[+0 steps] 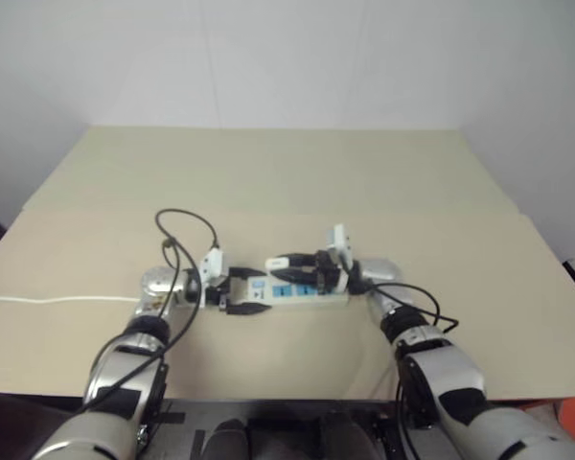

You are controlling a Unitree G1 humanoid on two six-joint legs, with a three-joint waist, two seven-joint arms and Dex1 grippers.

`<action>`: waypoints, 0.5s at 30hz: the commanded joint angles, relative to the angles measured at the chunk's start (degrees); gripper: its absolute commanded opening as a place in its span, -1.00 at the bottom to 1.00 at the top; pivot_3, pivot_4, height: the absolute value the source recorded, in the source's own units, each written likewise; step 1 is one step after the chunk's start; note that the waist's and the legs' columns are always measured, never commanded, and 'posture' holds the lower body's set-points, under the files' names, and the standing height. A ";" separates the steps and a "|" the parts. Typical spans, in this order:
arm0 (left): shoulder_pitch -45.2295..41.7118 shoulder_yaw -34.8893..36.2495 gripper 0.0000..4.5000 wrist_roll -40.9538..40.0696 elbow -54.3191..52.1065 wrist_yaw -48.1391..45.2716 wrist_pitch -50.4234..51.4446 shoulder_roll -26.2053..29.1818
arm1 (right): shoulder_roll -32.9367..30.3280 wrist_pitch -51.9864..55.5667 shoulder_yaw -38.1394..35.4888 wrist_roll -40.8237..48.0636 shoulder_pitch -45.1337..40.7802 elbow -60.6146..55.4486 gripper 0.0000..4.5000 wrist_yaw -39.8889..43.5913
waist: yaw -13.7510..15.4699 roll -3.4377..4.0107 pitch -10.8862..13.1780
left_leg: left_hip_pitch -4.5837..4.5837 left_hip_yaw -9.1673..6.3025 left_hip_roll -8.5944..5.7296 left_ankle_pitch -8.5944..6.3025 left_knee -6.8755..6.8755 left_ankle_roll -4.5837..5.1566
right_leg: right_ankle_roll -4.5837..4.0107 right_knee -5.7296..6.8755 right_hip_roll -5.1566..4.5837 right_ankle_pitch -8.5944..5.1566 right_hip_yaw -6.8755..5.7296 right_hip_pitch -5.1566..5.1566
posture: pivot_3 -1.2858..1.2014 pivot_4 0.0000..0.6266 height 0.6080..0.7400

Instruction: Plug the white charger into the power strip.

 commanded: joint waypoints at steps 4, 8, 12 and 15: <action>0.03 -1.70 0.45 0.59 -1.76 -3.37 -0.81 -0.14 | -7.75 -1.75 -0.74 -4.52 2.39 6.37 -0.49 -4.13 | 0.10 0.01 0.00 | -0.01 0.00 0.00 0.00 0.00 0.00 | 0.02 -0.01 0.00 -0.01 0.00 0.00 | 0.03 -0.52 1.00; -0.05 -1.80 0.45 0.57 -1.77 -3.37 -0.72 -0.22 | -8.21 -4.02 -0.62 -4.49 2.25 6.60 -0.49 -3.33 | 0.13 0.02 0.01 | -0.02 0.00 0.00 0.00 0.00 0.00 | 0.18 -0.01 -0.01 -0.11 0.00 -0.01 | 0.03 -0.52 1.00; -0.03 -1.86 0.45 0.50 -1.87 -3.37 -0.71 -0.09 | -8.44 -5.94 0.62 -5.58 1.30 7.12 -0.49 -4.52 | 0.14 0.03 0.02 | -0.04 0.00 -0.01 0.00 0.00 0.00 | 0.18 -0.03 -0.01 -0.11 0.00 -0.02 | 0.03 -0.52 1.00; 0.06 -1.92 0.45 0.55 -1.89 -3.37 -0.74 -0.01 | -8.22 -6.55 1.48 -6.05 0.73 7.66 -0.49 -4.63 | 0.11 0.02 0.02 | -0.03 0.00 0.00 0.00 0.00 0.00 | 0.19 -0.02 0.00 -0.11 0.00 -0.02 | 0.03 -0.52 1.00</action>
